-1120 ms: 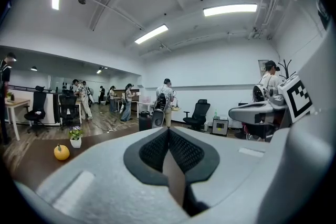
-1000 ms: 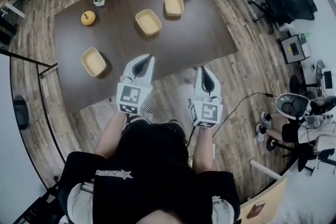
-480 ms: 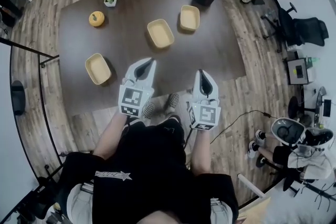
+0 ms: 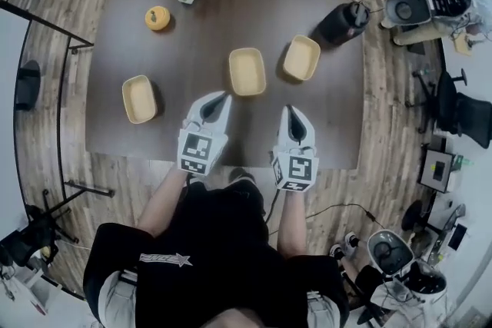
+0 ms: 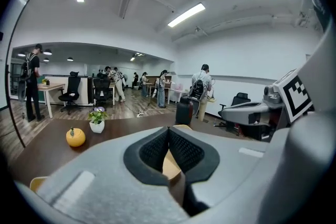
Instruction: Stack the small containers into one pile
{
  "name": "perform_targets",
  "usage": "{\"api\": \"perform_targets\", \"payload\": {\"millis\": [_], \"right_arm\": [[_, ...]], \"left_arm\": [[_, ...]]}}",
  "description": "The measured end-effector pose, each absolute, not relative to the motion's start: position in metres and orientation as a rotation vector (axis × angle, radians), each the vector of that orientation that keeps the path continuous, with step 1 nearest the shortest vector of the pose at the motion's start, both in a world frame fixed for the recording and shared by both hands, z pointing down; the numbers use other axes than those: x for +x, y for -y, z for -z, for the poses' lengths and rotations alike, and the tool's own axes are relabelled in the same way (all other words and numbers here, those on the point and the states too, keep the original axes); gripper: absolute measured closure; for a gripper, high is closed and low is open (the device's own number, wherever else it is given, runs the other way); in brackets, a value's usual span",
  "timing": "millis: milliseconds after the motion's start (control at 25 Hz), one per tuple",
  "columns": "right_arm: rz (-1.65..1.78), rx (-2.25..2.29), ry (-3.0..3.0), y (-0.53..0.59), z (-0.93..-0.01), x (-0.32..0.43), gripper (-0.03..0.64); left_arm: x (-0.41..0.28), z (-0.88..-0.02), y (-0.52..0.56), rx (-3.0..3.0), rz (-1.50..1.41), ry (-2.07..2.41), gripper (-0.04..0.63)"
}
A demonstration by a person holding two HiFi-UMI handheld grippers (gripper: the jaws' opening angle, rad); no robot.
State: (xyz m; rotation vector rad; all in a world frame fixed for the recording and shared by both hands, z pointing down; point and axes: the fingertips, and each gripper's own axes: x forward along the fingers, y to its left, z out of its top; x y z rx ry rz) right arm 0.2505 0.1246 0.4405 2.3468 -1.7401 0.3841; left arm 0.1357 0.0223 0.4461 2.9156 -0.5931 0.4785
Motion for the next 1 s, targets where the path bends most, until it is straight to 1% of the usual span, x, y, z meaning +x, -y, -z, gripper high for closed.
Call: {"api": "perform_targets", "payload": {"millis": [360,400,440,480,560,600,1000], "right_arm": [[-0.602,2.173,1.876,-0.071,-0.511,0.273,0.606],[-0.649,2.148,1.898,-0.065,-0.521,0.271,0.465],[-0.694,2.125,1.914,-0.061,-0.531,0.271,0.407],[-0.730,2.106,1.921,-0.058,-0.540,0.271,0.407],[-0.778,2.072,1.919,-0.053,-0.557,0.274,0.407],[-0.799,2.056,1.921,-0.051,-0.565,0.274,0.407],[-0.933,1.921,1.932,-0.041,-0.620,0.269,0.407]], "left_arm": [[0.156,-0.503,0.005,2.747,-0.580,0.739,0.579],[0.158,-0.511,0.006,2.714,-0.584,0.737,0.542],[0.161,-0.520,0.007,2.680,-0.586,0.735,0.446],[0.163,-0.529,0.008,2.648,-0.591,0.739,0.391],[0.167,-0.545,0.009,2.600,-0.619,0.761,0.348],[0.168,-0.552,0.010,2.582,-0.638,0.771,0.339],[0.164,-0.614,0.009,2.452,-0.791,0.811,0.342]]}}
